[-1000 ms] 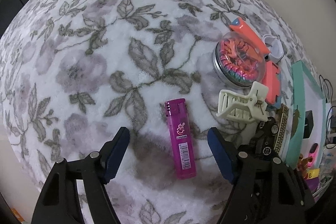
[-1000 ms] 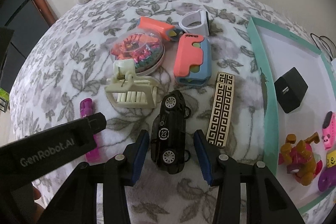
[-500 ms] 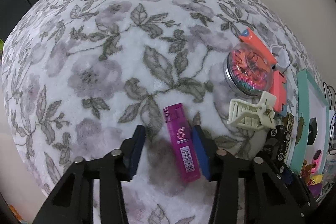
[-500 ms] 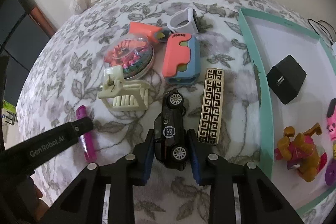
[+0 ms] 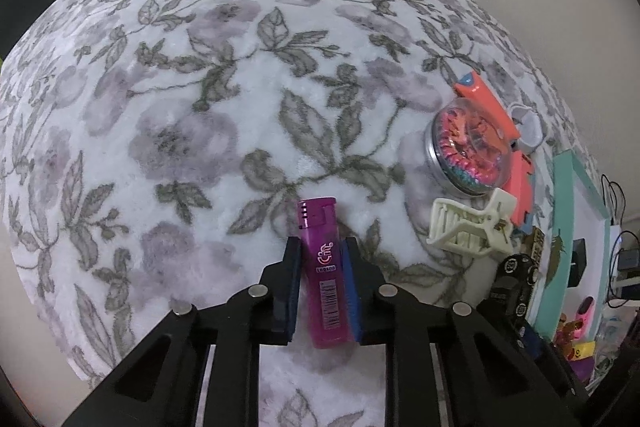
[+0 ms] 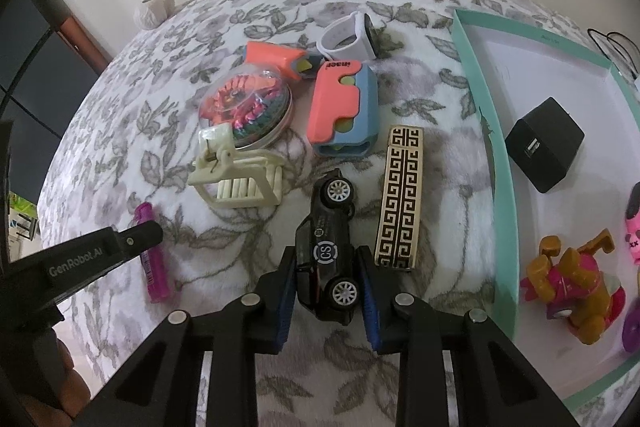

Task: Organize rigid objects
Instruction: 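Carry the lighter with the left tool while the right tool carries the car over the tray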

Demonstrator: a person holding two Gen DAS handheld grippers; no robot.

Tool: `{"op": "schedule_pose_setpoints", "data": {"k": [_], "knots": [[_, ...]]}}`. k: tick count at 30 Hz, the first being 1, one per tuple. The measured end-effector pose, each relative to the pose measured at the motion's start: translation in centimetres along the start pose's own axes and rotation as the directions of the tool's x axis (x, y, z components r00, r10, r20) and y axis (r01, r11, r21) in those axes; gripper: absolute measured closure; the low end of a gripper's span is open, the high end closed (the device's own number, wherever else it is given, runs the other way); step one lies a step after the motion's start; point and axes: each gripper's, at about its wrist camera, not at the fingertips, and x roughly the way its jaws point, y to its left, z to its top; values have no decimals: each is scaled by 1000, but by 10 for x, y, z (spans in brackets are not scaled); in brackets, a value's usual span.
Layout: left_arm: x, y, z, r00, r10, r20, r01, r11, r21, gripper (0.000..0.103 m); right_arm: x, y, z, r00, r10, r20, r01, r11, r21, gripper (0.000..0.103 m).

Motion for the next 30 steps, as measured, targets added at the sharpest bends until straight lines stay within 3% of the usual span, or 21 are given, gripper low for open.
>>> {"op": "schedule_pose_setpoints", "data": {"k": [14,20,30], "knots": [[-19,-17,-5,998,-40,39,41,999,-6,83,-5,-5,-2,999,48,-22,-47,998,35,74],[-29,-19,0,994,-75,73,76,997,-6,83,-20,-7,0,994,104,12,-105,993,54,74],[-44,-23,2,988,-106,112,106,994,3,83,-37,-9,2,991,121,59,-124,991,56,74]]}}
